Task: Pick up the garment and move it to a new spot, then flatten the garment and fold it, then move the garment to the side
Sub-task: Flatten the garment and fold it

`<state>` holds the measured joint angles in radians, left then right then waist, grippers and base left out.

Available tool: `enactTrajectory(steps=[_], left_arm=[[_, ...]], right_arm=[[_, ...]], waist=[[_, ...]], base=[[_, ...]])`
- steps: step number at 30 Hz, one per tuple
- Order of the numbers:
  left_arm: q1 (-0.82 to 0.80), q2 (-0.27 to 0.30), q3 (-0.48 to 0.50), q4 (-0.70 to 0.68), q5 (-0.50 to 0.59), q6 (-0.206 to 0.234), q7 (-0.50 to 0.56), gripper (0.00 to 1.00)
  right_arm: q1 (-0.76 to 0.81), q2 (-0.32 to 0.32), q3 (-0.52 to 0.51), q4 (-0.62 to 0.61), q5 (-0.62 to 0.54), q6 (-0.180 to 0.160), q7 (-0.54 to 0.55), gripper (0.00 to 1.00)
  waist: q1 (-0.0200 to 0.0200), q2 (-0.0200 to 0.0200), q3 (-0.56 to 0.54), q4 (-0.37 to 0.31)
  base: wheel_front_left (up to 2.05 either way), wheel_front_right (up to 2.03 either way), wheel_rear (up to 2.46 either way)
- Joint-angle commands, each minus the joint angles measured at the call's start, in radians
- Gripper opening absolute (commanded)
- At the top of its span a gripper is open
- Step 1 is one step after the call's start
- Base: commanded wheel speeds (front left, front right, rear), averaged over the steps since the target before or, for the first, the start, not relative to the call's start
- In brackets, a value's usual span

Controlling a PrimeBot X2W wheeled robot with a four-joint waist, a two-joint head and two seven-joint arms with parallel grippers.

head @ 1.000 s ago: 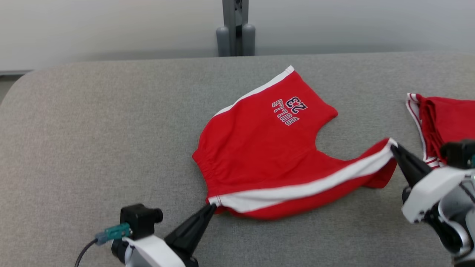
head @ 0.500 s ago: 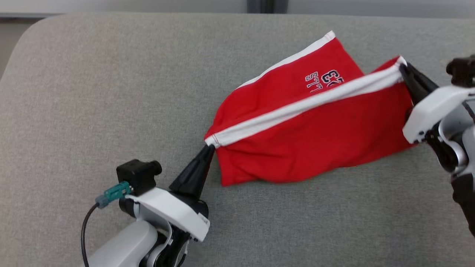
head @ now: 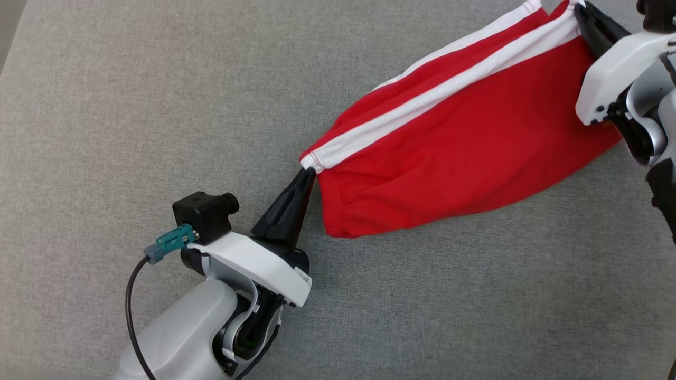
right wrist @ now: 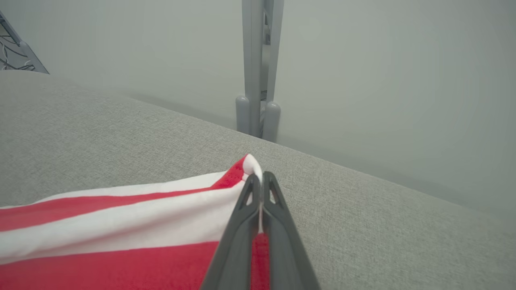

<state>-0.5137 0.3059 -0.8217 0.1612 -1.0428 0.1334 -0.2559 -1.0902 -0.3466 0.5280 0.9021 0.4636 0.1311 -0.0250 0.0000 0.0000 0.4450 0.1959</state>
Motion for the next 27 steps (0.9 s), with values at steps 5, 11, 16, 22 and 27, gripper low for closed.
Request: enactTrajectory(steps=[5,11,16,22,27], left_arm=[[-0.037,-0.021,0.029,0.020,0.016,0.004,-0.007,0.00],[-0.057,-0.051,0.045,0.053,0.051,-0.008,-0.009,0.00],[-0.070,-0.068,0.061,0.075,0.100,-0.004,-0.009,0.00],[-0.055,-0.101,0.092,0.088,0.160,-0.016,-0.009,0.00],[-0.043,-0.114,0.109,0.102,0.200,-0.013,-0.009,0.34]], right_arm=[[-0.094,0.001,0.061,0.083,0.021,-0.001,-0.029,0.00],[-0.167,0.014,0.121,0.190,0.041,-0.001,-0.061,0.00],[-0.185,0.034,0.163,0.240,0.054,-0.001,-0.078,0.00],[-0.198,0.036,0.200,0.276,0.074,-0.001,-0.127,0.22],[-0.198,0.047,0.213,0.295,0.083,-0.001,-0.174,1.00]], waist=[[0.0000,0.0000,0.038,0.023],[0.0000,0.0000,0.063,0.043],[0.0000,0.0000,0.069,0.048],[0.0000,0.0000,0.070,0.055],[0.0000,0.0000,0.058,0.050]], base=[[0.00,0.00,0.00],[0.00,0.00,0.00],[0.00,0.00,0.00],[0.00,0.00,0.00],[0.00,0.00,0.00]])
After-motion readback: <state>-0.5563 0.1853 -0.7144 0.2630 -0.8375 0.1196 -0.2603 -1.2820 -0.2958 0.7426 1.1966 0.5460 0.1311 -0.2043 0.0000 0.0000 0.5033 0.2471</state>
